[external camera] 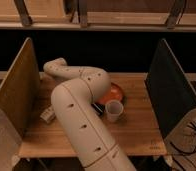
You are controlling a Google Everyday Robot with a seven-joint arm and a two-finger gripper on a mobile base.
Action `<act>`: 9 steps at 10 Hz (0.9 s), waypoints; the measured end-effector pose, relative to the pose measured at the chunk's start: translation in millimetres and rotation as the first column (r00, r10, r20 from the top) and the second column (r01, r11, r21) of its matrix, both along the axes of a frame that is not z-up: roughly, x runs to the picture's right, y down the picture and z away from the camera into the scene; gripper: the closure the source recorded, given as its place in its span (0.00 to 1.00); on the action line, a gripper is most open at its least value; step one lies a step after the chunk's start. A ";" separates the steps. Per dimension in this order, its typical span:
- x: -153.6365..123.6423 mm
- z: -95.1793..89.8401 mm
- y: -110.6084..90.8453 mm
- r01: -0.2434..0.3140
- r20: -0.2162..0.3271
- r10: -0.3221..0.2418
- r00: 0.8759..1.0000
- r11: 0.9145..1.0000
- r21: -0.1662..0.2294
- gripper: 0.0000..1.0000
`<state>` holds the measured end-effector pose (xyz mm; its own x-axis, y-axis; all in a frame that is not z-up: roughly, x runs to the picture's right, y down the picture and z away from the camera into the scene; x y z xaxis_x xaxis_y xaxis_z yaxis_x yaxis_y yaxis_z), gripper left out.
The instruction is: Place the pepper in the ceramic cup
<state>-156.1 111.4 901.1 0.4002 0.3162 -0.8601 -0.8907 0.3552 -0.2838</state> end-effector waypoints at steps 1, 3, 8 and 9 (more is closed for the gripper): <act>1.6 1.8 1.5 -0.004 0.001 0.004 1.000 1.000 -0.004 0.64; 4.8 4.3 2.7 -0.014 -0.001 0.014 1.000 1.000 -0.008 0.84; 16.6 3.1 -12.7 -0.033 -0.014 0.034 0.999 0.999 0.035 1.00; 20.8 -1.4 -26.8 -0.037 -0.023 0.039 0.999 0.997 0.074 1.00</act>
<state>-135.2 84.6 899.7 0.3664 0.3931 -0.8433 -0.9100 0.3403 -0.2368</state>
